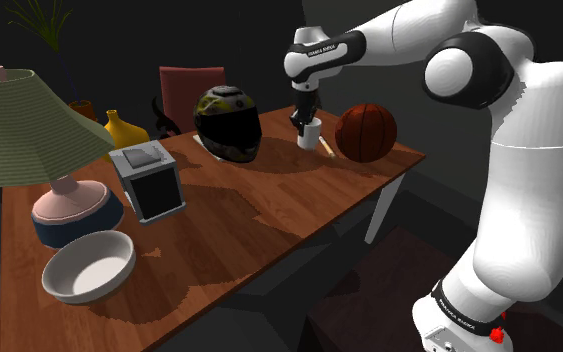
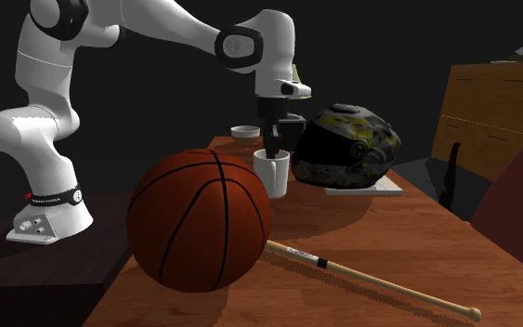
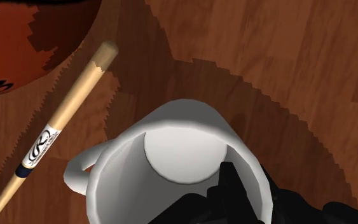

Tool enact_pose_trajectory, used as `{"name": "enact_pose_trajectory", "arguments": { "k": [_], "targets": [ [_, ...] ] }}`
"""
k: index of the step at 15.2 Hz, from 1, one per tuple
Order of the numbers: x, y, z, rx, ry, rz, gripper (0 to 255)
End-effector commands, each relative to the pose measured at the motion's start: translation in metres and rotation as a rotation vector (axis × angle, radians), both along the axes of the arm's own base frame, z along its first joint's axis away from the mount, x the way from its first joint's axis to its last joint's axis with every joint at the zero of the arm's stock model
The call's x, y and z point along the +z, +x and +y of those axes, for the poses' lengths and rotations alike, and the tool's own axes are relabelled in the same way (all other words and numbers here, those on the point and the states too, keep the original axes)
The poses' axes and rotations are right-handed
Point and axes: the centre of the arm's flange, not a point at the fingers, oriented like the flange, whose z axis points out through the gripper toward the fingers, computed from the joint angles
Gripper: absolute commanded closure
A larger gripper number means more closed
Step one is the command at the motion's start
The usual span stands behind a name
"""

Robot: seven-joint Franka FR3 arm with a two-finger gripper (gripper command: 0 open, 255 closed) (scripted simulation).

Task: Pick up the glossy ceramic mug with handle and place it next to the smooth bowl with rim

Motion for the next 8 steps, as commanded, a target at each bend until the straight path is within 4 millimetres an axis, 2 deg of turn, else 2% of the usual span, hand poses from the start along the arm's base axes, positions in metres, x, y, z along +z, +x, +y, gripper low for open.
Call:
{"name": "enact_pose_trajectory", "arguments": {
  "k": [1,8],
  "targets": [
    [0.011,-0.001,0.000,0.000,0.000,0.000,255],
    [0.048,-0.001,0.000,0.000,0.000,0.000,255]
  ]
}}
